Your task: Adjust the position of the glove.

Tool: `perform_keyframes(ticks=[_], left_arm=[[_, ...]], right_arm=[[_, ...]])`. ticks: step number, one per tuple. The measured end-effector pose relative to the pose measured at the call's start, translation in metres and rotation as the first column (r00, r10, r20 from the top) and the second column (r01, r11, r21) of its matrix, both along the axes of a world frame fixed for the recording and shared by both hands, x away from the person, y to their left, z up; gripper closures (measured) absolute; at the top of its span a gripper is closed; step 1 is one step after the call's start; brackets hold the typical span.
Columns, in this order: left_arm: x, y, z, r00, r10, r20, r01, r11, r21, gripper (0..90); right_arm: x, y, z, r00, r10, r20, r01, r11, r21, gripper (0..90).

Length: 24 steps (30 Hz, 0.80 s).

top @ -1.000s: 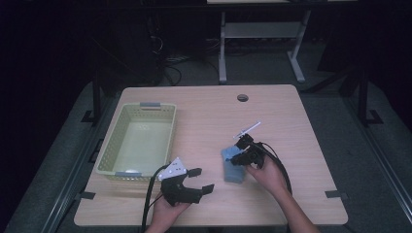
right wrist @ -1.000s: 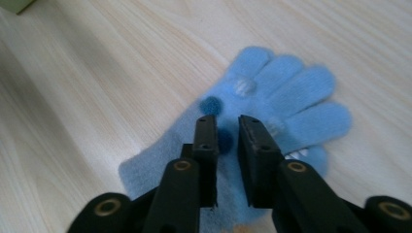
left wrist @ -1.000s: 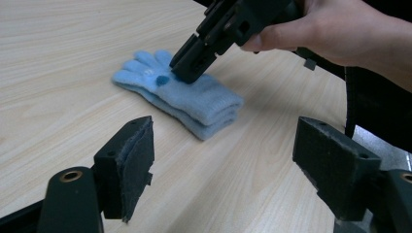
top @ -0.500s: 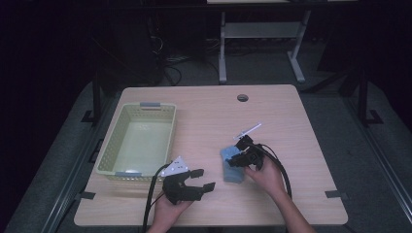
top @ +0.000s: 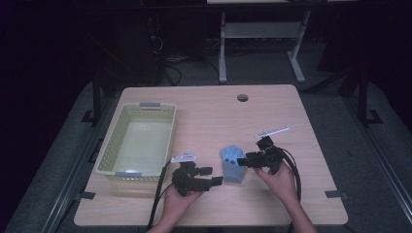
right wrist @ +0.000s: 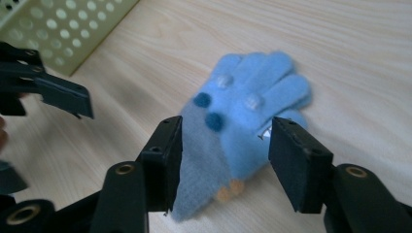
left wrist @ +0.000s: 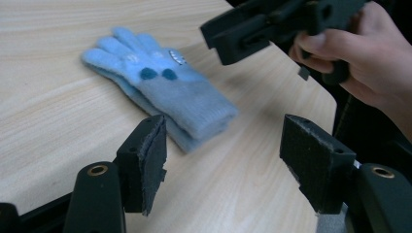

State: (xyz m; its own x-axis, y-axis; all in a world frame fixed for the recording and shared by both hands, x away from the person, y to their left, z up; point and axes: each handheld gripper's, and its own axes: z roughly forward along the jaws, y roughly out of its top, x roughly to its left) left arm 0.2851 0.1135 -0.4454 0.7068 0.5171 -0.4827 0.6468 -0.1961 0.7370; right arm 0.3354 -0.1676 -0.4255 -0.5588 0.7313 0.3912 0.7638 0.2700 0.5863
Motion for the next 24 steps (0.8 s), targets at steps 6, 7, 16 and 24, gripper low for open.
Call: perform_keyframes(ticks=[6, 7, 16, 24], left_arm=[[0.016, -0.006, -0.006, 0.9921, 0.040, -0.119, -0.042, 0.9991, -0.012, 34.9], [0.019, -0.007, -0.007, 0.9870, 0.046, -0.154, -0.050, 0.9986, -0.017, 34.9], [0.034, -0.019, -0.020, 0.9469, 0.085, -0.310, -0.100, 0.9945, -0.032, 32.5], [0.040, -0.024, -0.022, 0.9337, 0.110, -0.341, -0.132, 0.9904, -0.042, 34.6]], right_arm=[[-0.003, -0.008, -0.014, 0.9985, -0.030, -0.045, 0.032, 0.999, 0.031, 45.3], [-0.003, -0.009, -0.016, 0.9981, -0.033, -0.052, 0.034, 0.999, 0.033, 45.2], [-0.001, -0.014, -0.030, 0.9922, -0.062, -0.108, 0.073, 0.992, 0.104, 44.8], [0.003, -0.014, -0.037, 0.9852, -0.075, -0.154, 0.098, 0.984, 0.150, 46.7]])
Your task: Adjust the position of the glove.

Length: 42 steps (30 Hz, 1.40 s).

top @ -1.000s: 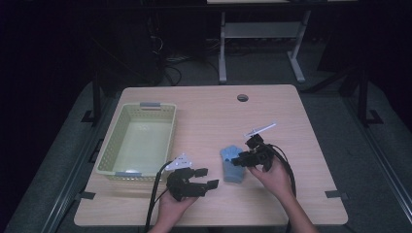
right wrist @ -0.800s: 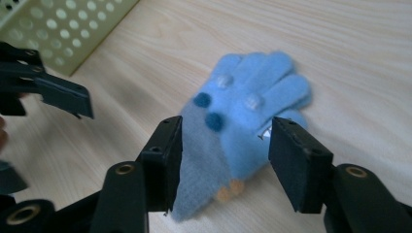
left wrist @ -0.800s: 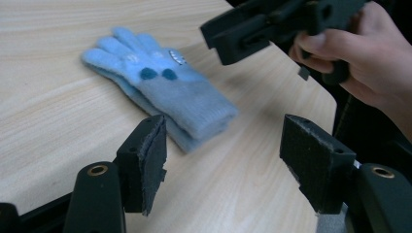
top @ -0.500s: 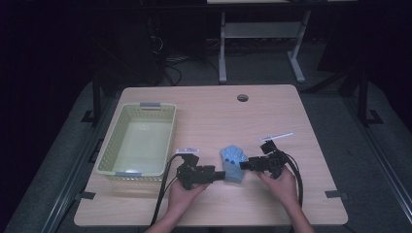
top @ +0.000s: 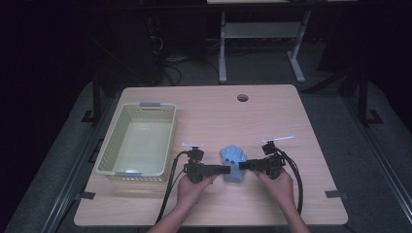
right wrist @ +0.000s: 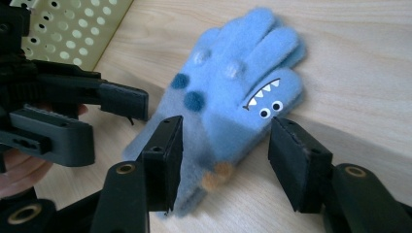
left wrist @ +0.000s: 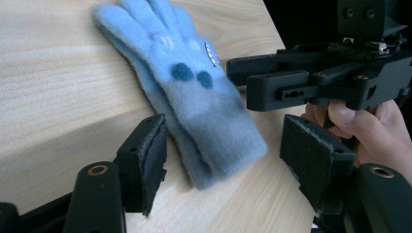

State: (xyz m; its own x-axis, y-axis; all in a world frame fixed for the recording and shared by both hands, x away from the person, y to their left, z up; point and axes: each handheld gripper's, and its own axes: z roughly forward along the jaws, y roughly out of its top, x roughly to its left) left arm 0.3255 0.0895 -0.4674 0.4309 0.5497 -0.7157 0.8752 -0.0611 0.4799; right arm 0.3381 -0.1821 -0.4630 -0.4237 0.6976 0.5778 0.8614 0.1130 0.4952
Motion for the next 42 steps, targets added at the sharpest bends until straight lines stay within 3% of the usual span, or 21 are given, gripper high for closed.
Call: perform_keyframes(ticks=[3, 12, 22, 38, 42], left_arm=[[0.002, -0.001, -0.002, 0.9999, -0.005, -0.013, 0.005, 1.0000, -0.007, 37.5], [0.004, -0.004, -0.008, 0.9995, -0.003, -0.030, 0.004, 0.9996, 0.027, 41.2], [0.006, -0.006, -0.012, 0.9987, -0.022, -0.046, 0.022, 0.9996, 0.020, 46.8], [0.007, -0.011, -0.014, 0.9986, -0.026, -0.046, 0.027, 0.9995, 0.016, 52.7], [0.007, -0.014, -0.015, 0.9985, -0.033, -0.044, 0.034, 0.9991, 0.024, 58.5]], right_arm=[[0.001, 0.001, -0.002, 1.0000, -0.004, -0.002, 0.004, 1.000, -0.001, 47.2], [0.000, 0.002, -0.008, 0.9997, -0.021, -0.013, 0.021, 1.000, 0.003, 51.1], [-0.001, 0.007, -0.008, 0.9997, -0.024, -0.003, 0.024, 1.000, 0.001, 53.4], [-0.006, 0.013, -0.011, 0.9994, -0.028, 0.020, 0.028, 1.000, -0.001, 64.4], [-0.006, 0.013, -0.012, 0.9992, -0.036, 0.018, 0.036, 0.999, 0.001, 65.8]])
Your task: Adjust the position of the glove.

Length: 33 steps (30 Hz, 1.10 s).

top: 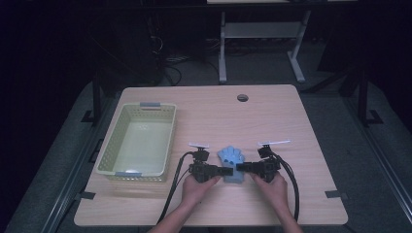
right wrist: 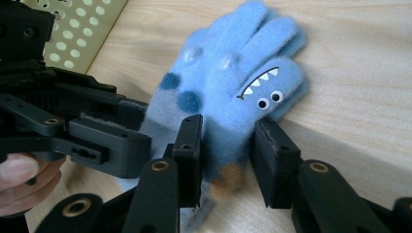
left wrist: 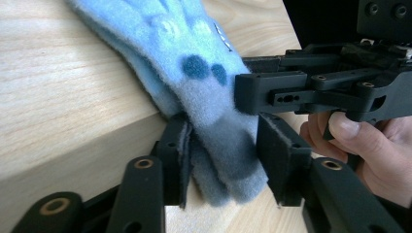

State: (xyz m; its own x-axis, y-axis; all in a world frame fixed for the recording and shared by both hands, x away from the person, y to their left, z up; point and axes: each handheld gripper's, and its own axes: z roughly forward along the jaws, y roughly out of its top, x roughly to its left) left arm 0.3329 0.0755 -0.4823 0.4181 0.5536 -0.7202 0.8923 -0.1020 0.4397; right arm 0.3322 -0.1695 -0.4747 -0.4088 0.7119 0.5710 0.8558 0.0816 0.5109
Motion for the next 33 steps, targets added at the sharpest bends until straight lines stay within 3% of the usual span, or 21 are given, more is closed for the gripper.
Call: perform_keyframes(ticks=[11, 19, 24, 33], left_arm=[[0.0014, -0.0029, -0.0014, 0.9994, -0.027, 0.023, 0.027, 0.9996, 0.013, 65.2], [0.0013, -0.0015, -0.0042, 0.9993, -0.027, 0.025, 0.028, 0.9995, -0.012, 67.9], [0.0035, 0.0036, -0.0096, 0.9996, -0.028, 0.010, 0.028, 0.9975, -0.064, 70.0], [-0.0002, 0.0049, -0.0045, 0.9990, -0.035, 0.028, 0.036, 0.9979, -0.054, 71.1]], right_arm=[[0.0000, -0.0020, -0.0053, 0.9994, -0.015, -0.031, 0.017, 0.998, 0.059, 71.3], [0.0000, -0.0010, -0.0070, 0.9998, -0.005, -0.021, 0.007, 0.998, 0.063, 74.9], [-0.0004, -0.0028, -0.0085, 0.9996, -0.009, -0.027, 0.011, 0.996, 0.088, 77.0], [-0.0036, -0.0009, -0.0027, 0.9998, 0.000, -0.019, 0.002, 0.996, 0.094, 78.2]])
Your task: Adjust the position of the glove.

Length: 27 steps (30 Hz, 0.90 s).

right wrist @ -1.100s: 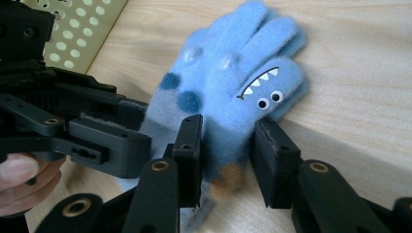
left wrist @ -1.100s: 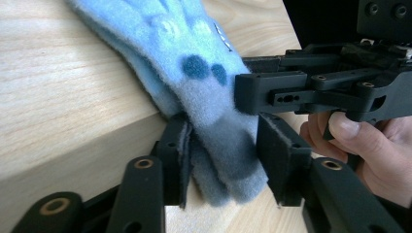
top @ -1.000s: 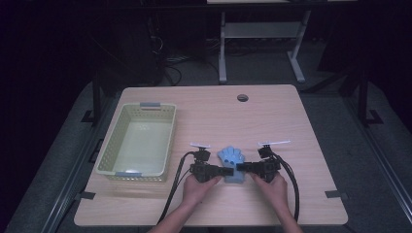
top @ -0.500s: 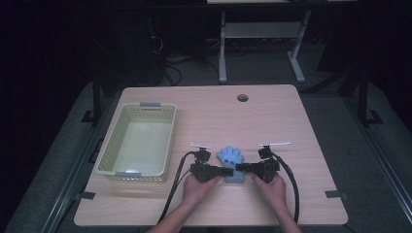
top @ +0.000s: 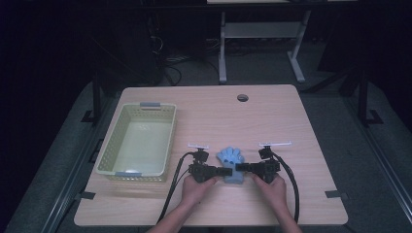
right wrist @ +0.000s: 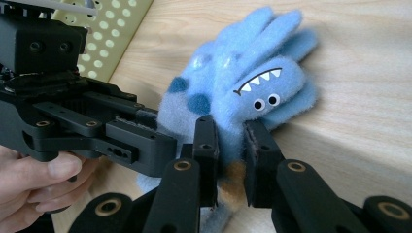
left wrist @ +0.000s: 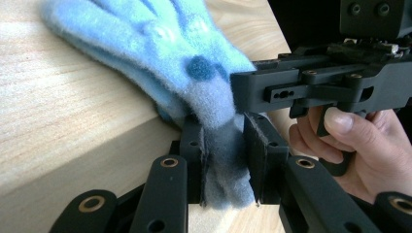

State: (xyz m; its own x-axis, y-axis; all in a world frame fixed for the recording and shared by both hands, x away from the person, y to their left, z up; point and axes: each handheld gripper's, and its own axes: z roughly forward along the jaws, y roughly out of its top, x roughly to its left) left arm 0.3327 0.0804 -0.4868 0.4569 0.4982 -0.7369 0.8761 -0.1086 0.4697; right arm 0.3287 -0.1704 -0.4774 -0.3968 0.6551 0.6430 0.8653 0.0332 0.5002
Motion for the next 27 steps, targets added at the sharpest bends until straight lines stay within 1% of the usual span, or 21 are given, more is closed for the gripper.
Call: perform_keyframes(ticks=[1, 2, 4, 5, 6, 7, 8, 9, 10, 12, 13, 14, 15, 16, 17, 20, 21, 22, 24, 25, 27], left_arm=[[-0.001, 0.001, 0.002, 1.0000, -0.006, 0.006, 0.006, 1.0000, 0.001, 71.2], [-0.002, 0.001, 0.003, 1.0000, 0.000, 0.005, 0.000, 1.0000, -0.003, 71.3], [-0.002, 0.002, 0.004, 0.9999, -0.006, 0.011, 0.006, 1.0000, -0.001, 71.3], [-0.004, 0.002, 0.008, 0.9995, -0.006, 0.030, 0.006, 0.9999, 0.008, 71.4], [-0.004, 0.002, 0.008, 0.9995, -0.006, 0.030, 0.006, 0.9999, 0.008, 71.4], [-0.006, 0.004, 0.013, 0.9983, -0.016, 0.055, 0.015, 0.9998, 0.008, 71.4], [-0.006, 0.004, 0.013, 0.9983, -0.016, 0.055, 0.015, 0.9998, 0.008, 71.4], [-0.007, 0.005, 0.017, 0.9976, -0.019, 0.066, 0.019, 0.9998, 0.006, 71.4], [-0.007, 0.005, 0.017, 0.9976, -0.019, 0.066, 0.019, 0.9998, 0.006, 71.4], [-0.006, 0.007, 0.022, 0.9973, -0.020, 0.070, 0.020, 0.9998, 0.001, 71.4], [-0.006, 0.008, 0.026, 0.9966, -0.021, 0.080, 0.021, 0.9998, -0.001, 71.4], [-0.006, 0.008, 0.026, 0.9966, -0.021, 0.080, 0.021, 0.9998, -0.001, 71.4], [-0.007, 0.009, 0.030, 0.9963, -0.017, 0.084, 0.018, 0.9998, -0.003, 71.4], [-0.007, 0.010, 0.031, 0.9958, -0.021, 0.089, 0.021, 0.9998, -0.002, 71.4], [-0.006, 0.011, 0.034, 0.9954, -0.022, 0.094, 0.022, 0.9997, -0.006, 71.4], [-0.006, 0.014, 0.039, 0.9946, -0.021, 0.101, 0.022, 0.9997, -0.014, 71.5], [-0.005, 0.017, 0.041, 0.9944, -0.019, 0.104, 0.022, 0.9995, -0.024, 71.5], [-0.005, 0.017, 0.041, 0.9944, -0.019, 0.104, 0.022, 0.9995, -0.024, 71.5], [-0.005, 0.021, 0.045, 0.9935, -0.020, 0.112, 0.024, 0.9990, -0.037, 71.6], [-0.005, 0.021, 0.045, 0.9935, -0.020, 0.112, 0.024, 0.9990, -0.037, 71.6], [-0.005, 0.024, 0.049, 0.9928, -0.016, 0.118, 0.022, 0.9986, -0.047, 71.7]], right_arm=[[0.000, 0.000, 0.001, 0.9999, 0.008, 0.007, -0.008, 1.000, 0.000, 78.4], [-0.001, 0.000, 0.002, 0.9999, 0.009, 0.008, -0.009, 1.000, 0.003, 78.5], [-0.001, 0.001, 0.003, 0.9999, 0.007, 0.007, -0.007, 1.000, 0.000, 78.6], [-0.002, 0.003, 0.007, 0.9995, 0.019, 0.024, -0.019, 1.000, -0.010, 78.8], [-0.002, 0.003, 0.007, 0.9995, 0.019, 0.024, -0.019, 1.000, -0.010, 78.8], [-0.003, 0.004, 0.012, 0.9989, 0.027, 0.037, -0.026, 0.999, -0.018, 78.9], [-0.003, 0.004, 0.012, 0.9989, 0.027, 0.037, -0.026, 0.999, -0.018, 78.9], [-0.004, 0.005, 0.016, 0.9985, 0.033, 0.043, -0.033, 0.999, -0.011, 79.0], [-0.004, 0.005, 0.016, 0.9985, 0.033, 0.043, -0.033, 0.999, -0.011, 79.0], [-0.004, 0.005, 0.021, 0.9978, 0.037, 0.055, -0.037, 0.999, 0.001, 79.2], [-0.004, 0.005, 0.025, 0.9972, 0.038, 0.065, -0.039, 0.999, 0.009, 79.3], [-0.004, 0.005, 0.025, 0.9972, 0.038, 0.065, -0.039, 0.999, 0.009, 79.3], [-0.004, 0.006, 0.027, 0.9974, 0.037, 0.061, -0.038, 0.999, 0.016, 79.3], [-0.004, 0.006, 0.029, 0.9970, 0.037, 0.068, -0.038, 0.999, 0.025, 79.2], [-0.004, 0.006, 0.032, 0.9967, 0.038, 0.071, -0.040, 0.999, 0.032, 79.2], [-0.004, 0.007, 0.035, 0.9959, 0.038, 0.081, -0.042, 0.998, 0.042, 79.2], [-0.003, 0.008, 0.039, 0.9955, 0.043, 0.084, -0.047, 0.998, 0.050, 79.3], [-0.003, 0.008, 0.039, 0.9955, 0.043, 0.084, -0.047, 0.998, 0.050, 79.3], [-0.002, 0.011, 0.045, 0.9940, 0.049, 0.098, -0.054, 0.997, 0.047, 79.3], [-0.002, 0.012, 0.047, 0.9934, 0.052, 0.103, -0.056, 0.998, 0.042, 79.3], [-0.001, 0.013, 0.049, 0.9931, 0.051, 0.105, -0.056, 0.997, 0.045, 79.3]])
